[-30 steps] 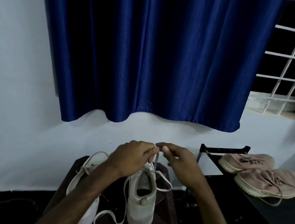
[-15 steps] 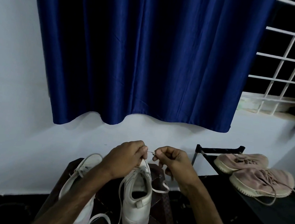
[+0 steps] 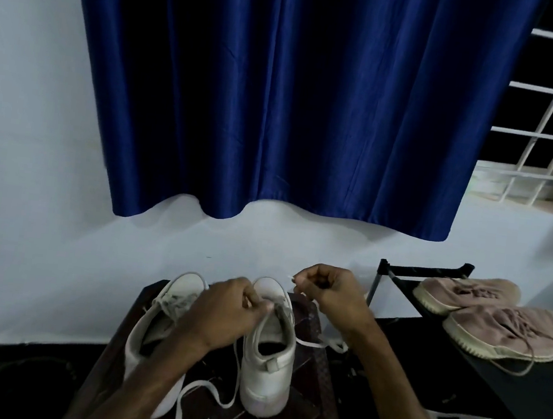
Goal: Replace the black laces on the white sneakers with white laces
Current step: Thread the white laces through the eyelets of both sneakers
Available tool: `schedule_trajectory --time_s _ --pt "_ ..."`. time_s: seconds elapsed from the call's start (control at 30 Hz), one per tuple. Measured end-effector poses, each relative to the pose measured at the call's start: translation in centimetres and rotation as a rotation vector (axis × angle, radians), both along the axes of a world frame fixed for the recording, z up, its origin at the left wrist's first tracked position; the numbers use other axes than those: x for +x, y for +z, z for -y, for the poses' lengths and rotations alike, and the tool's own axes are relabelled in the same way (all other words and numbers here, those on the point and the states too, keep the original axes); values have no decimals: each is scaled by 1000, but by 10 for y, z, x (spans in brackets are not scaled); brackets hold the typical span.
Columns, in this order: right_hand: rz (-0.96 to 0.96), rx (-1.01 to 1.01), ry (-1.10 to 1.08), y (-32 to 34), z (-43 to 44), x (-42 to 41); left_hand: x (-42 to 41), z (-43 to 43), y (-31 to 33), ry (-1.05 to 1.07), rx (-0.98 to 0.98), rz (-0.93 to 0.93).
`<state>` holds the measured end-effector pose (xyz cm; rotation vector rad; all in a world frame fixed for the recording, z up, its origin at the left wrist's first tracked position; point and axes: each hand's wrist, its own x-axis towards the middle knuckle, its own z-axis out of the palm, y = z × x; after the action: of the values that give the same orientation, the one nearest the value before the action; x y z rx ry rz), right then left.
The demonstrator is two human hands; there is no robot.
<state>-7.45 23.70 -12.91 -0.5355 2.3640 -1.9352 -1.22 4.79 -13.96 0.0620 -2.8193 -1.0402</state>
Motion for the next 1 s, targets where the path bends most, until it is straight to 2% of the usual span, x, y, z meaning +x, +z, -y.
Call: schedule_trajectory --time_s 0.07,0.27,0.47,0.63,0.9,1.0 --pt "-32 112 26 -9 3 -6 7 -6 -13 4 25 38" --pt "-130 296 143 -21 11 -11 12 -16 -25 195 137 -146" --pt "-280 523 135 -30 28 -8 5 -7 -39 224 367 -80" --pt "-317 575 65 -42 28 -4 7 -6 -37 207 542 -28" --pt "-525 650 64 -40 34 -3 14 -9 -37 156 572 -56" --pt "-469 640 135 -35 29 -10 16 -12 -39 169 679 -28"
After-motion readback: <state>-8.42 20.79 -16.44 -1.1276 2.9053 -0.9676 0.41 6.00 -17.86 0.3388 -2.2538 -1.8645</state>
